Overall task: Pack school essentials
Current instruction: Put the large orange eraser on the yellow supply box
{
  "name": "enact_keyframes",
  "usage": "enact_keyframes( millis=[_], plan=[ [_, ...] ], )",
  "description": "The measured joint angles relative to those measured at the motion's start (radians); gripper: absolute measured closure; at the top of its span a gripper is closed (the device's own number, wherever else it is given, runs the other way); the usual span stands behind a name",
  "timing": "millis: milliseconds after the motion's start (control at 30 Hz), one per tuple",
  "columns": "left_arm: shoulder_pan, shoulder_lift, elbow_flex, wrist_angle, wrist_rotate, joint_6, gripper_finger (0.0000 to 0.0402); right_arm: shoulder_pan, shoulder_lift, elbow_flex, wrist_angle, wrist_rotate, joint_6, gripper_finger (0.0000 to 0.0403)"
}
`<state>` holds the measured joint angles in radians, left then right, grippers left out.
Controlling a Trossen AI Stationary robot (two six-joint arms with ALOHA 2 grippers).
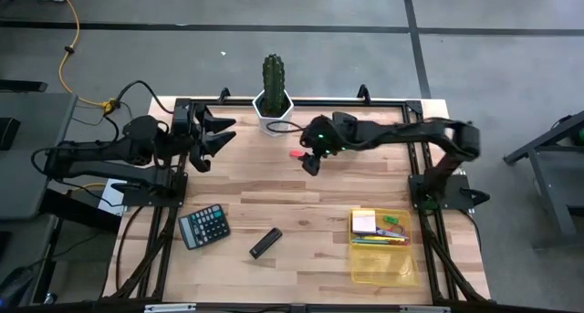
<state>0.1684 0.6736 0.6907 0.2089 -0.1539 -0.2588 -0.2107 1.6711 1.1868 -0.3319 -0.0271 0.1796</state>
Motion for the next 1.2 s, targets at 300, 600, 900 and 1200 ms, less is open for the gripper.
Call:
enact_keyframes(
  millis=[300,600,900,1200],
  plan=[
    [0.000,0.009,0.000,-0.002,0.000,0.000,0.0216,-0.069,0.184,0.031,-0.014,-0.044,0.003,0.0160],
    [0.000,0.009,0.000,-0.002,0.001,0.000,0.0216,-0.091,0.237,0.032,0.081,-0.089,-0.031,0.0160],
    [0.000,0.009,0.000,-0.002,0.001,-0.001,0.0216,-0.095,0.334,0.033,0.203,-0.035,-0.050,0.0160],
    [0.000,0.009,0.000,-0.002,0.002,-0.004,0.0216,-0.108,0.383,0.036,0.206,-0.039,-0.159,0.0160]
  ],
)
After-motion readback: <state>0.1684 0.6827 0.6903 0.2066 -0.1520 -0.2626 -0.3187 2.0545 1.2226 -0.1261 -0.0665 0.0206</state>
